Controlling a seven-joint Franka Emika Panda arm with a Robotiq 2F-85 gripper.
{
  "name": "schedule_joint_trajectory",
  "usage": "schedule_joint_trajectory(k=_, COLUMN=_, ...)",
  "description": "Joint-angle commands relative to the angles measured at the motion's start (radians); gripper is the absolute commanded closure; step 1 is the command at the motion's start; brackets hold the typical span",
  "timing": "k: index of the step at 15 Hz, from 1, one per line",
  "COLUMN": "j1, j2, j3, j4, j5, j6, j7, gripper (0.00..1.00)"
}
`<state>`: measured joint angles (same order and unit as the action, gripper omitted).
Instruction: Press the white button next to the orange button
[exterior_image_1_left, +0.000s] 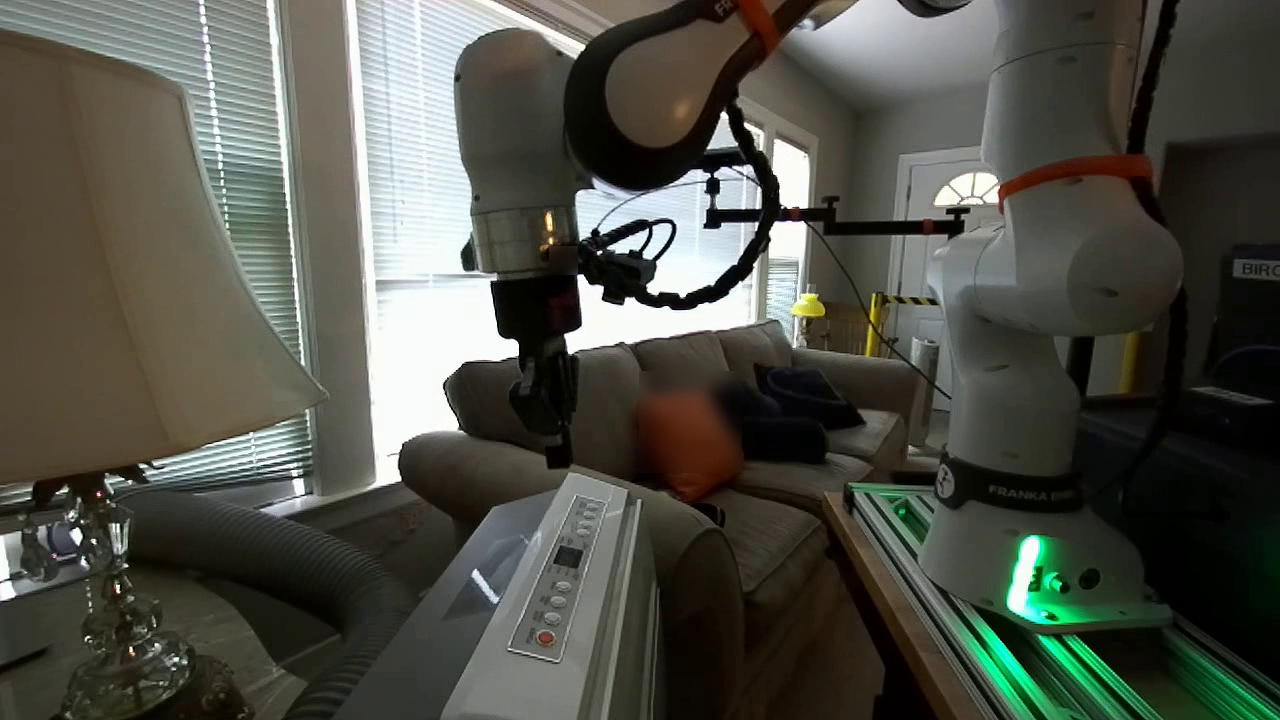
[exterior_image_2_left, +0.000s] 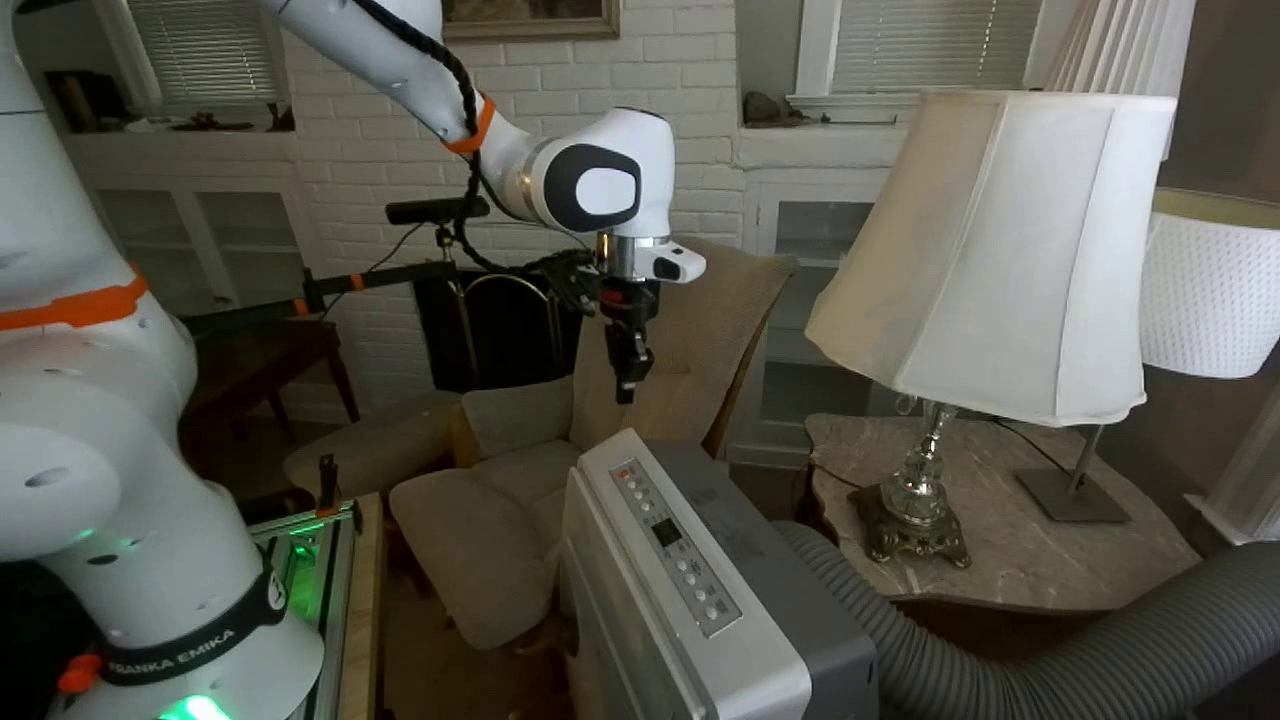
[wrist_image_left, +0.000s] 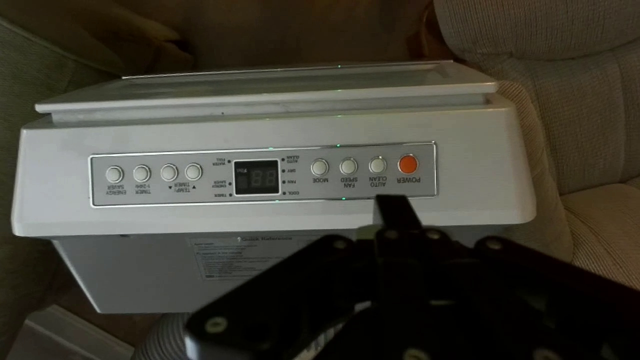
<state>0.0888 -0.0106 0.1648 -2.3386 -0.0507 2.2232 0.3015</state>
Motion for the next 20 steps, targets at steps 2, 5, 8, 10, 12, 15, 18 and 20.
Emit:
schedule_joint_trajectory(k=2, j1=0.025, j2=0.107, j3=-0.01, j4=0.033, j5=-0.01, j6=0.07, j7=-0.018, gripper=1.0)
schedule_joint_trajectory(k=5, j1=0.04, j2=0.16, j3=-0.012, j4=0.047, j5=-0.022, j6=0.094, j7=-0.011, gripper=1.0)
schedule_joint_trajectory(k=8, j1=0.053, j2=0.205, j3=-0.016, j4=0.062, j5=-0.022, j6=0.103, j7=-0.01, gripper=1.0)
schedule_joint_trajectory(k=10, j1=0.054, j2=0.172, j3=-0.019, j4=0.043, j5=-0.002, j6=0.083, j7=-0.016, gripper=0.99)
schedule_joint_trajectory(k=12, j1=0.061, j2=0.197, j3=-0.021, j4=0.054, j5=-0.004, j6=0.09, j7=-0.016, gripper=0.99)
schedule_joint_trajectory(k=15, j1=0.062, j2=0.209, j3=-0.023, j4=0.064, j5=-0.004, j6=0.09, j7=-0.016, gripper=0.99)
schedule_joint_trajectory(k=18, j1=0.059, j2=0.223, j3=-0.029, j4=0.074, j5=-0.003, j6=0.092, j7=-0.013, gripper=1.0)
schedule_joint_trajectory(k=20, j1=0.058, j2=0.236, j3=-0.035, j4=0.072, j5=0.001, j6=0.101, j7=-0.006, gripper=1.0)
